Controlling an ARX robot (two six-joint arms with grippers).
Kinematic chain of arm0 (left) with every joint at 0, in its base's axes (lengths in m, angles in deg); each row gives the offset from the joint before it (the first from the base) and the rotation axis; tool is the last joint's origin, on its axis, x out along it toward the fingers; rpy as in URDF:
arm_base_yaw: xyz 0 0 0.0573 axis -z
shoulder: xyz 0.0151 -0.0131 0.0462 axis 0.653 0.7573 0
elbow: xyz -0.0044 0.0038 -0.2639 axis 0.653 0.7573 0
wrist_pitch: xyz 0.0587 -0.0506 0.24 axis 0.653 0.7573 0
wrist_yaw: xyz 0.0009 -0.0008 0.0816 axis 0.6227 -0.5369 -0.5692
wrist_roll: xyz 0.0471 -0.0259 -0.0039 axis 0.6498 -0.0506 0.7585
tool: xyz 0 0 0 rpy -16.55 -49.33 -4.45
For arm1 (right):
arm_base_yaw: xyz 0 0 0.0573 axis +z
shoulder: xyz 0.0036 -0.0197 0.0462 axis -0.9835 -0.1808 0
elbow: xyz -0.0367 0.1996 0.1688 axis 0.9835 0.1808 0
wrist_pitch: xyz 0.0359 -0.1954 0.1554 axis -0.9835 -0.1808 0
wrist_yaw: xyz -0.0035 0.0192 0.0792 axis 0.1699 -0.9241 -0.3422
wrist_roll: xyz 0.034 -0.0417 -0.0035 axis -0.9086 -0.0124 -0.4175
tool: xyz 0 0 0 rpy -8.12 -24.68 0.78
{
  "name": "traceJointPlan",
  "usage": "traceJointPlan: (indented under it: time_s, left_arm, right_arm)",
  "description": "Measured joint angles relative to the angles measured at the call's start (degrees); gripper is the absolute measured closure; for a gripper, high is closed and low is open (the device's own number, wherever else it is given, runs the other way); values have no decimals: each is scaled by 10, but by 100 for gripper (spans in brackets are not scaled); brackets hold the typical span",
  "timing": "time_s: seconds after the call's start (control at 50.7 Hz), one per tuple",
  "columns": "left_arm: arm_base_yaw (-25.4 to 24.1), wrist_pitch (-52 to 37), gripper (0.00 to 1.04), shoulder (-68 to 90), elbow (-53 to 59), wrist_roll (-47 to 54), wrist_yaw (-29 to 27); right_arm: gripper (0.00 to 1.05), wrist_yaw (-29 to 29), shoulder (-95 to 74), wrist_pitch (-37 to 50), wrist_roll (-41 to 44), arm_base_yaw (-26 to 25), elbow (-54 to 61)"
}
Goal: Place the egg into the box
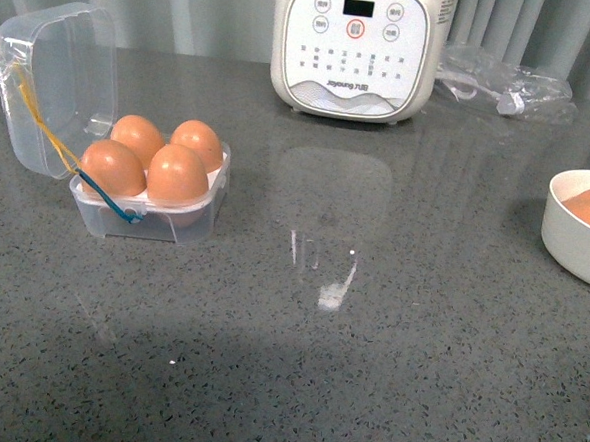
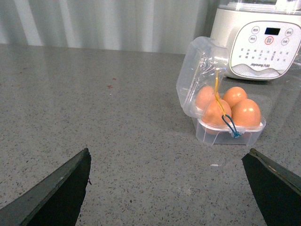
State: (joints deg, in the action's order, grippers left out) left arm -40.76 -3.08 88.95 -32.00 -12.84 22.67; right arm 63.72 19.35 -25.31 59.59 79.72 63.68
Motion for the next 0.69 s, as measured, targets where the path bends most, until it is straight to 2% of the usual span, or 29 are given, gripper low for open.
traceJointPlan:
  time_s: [0.553, 0.632, 0.691]
  left_arm:
    - [0, 0, 7, 0, 0, 0, 0]
    - [0, 0, 7, 0, 0, 0, 0]
    - [0, 0, 7, 0, 0, 0, 0]
  right_arm:
    - [101, 0, 105, -103, 0, 0, 0]
    - [101, 0, 170, -191, 0, 0, 0]
    - [101, 0, 198, -200, 0, 0, 0]
